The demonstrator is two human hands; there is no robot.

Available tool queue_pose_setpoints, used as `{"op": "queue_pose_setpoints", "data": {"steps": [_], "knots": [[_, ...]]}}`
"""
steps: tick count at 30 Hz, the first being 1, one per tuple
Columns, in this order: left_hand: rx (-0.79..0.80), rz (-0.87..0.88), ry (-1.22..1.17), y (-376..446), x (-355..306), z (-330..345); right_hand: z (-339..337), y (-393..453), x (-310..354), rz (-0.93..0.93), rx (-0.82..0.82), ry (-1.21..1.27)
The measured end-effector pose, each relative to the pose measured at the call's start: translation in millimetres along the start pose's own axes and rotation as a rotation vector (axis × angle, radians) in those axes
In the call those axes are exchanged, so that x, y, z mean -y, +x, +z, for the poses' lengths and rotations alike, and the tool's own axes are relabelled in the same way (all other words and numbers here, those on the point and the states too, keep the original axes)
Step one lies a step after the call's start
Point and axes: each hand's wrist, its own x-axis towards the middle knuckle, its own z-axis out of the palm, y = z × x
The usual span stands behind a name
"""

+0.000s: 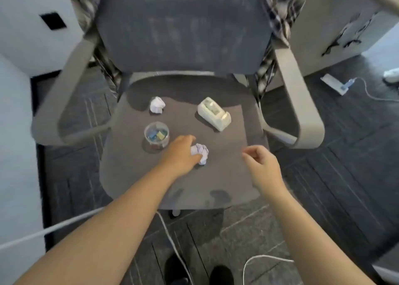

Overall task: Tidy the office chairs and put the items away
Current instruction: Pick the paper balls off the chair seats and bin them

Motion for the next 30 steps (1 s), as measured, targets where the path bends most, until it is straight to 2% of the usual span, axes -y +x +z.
{"op": "queue_pose_setpoints", "data": {"steps": [7,12,20,26,30], "knots": [[-0.021,-0.018,0.073,56,23,66,20,33,-63,0.038,0.041,0.011],[-0.127,-0.050,0.031,62,24,75,20,39,-74,0.052,0.061,0.012],[-0.331,0.070,-0.306,13,-9,-16,14,43,6,0.034,0.124,0.008],[-0.448,-0.069,-0.392,-12,16,-96,45,50,75,-0.016,0.153,0.025],[-0.488,-0.177,-0.421,-7,49,-123,83,68,101,-0.042,0.224,-0.006]]}}
